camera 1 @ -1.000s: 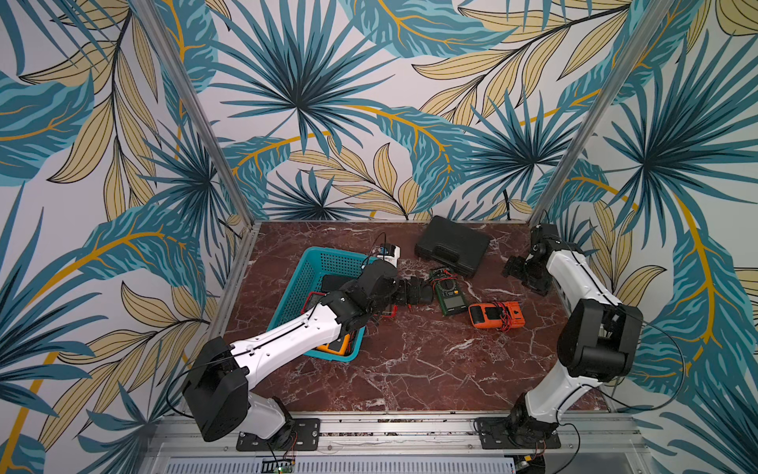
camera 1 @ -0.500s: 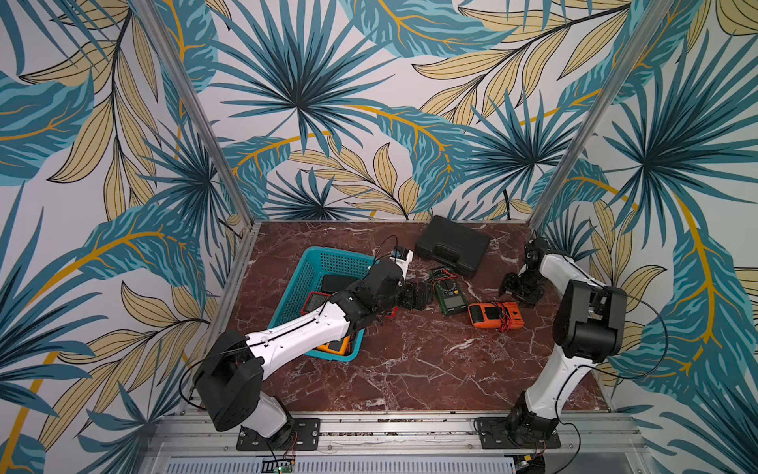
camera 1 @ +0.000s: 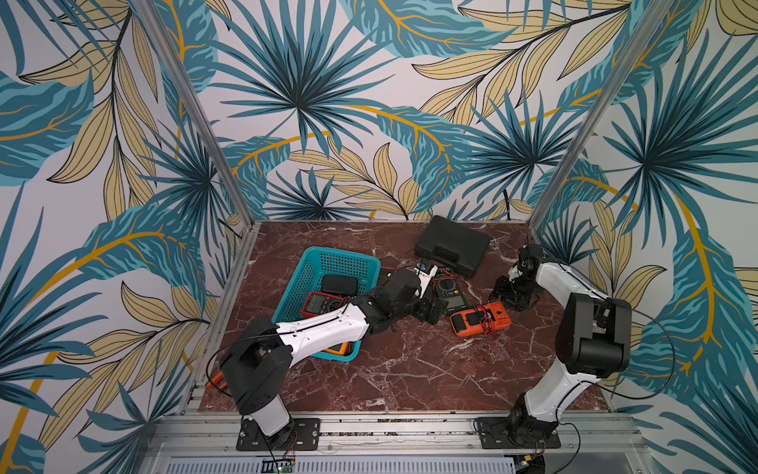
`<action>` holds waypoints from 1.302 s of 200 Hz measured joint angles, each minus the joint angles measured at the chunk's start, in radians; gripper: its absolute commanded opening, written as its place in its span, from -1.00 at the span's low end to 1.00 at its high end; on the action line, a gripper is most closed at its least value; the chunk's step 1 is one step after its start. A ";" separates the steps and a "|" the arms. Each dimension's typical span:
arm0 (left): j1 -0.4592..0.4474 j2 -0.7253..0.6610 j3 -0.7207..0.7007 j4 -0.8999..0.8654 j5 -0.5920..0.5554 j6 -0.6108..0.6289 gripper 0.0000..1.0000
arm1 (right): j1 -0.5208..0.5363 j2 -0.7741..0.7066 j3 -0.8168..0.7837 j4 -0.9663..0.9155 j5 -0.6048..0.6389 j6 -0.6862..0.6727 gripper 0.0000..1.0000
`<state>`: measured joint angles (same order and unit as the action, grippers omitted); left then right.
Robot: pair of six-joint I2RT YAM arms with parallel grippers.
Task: Put the multimeter into the basket
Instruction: Pick up the multimeter from the center of the board.
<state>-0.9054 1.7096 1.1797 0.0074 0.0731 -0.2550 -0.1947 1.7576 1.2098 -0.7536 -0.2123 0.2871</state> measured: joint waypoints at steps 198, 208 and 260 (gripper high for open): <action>-0.056 0.509 0.588 -0.496 0.227 0.711 1.00 | 0.084 -0.032 -0.075 0.039 -0.095 0.000 0.12; -0.058 0.533 0.613 -0.503 0.228 0.710 1.00 | 0.086 -0.034 -0.074 0.039 -0.095 0.000 0.12; -0.068 0.613 0.701 -0.533 0.214 0.685 1.00 | 0.103 -0.046 -0.074 0.039 -0.088 0.001 0.12</action>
<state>-0.9730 2.3222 1.8809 -0.5251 0.2867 0.4297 -0.0914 1.7115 1.1355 -0.7151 -0.3000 0.2882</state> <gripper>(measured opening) 0.999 0.561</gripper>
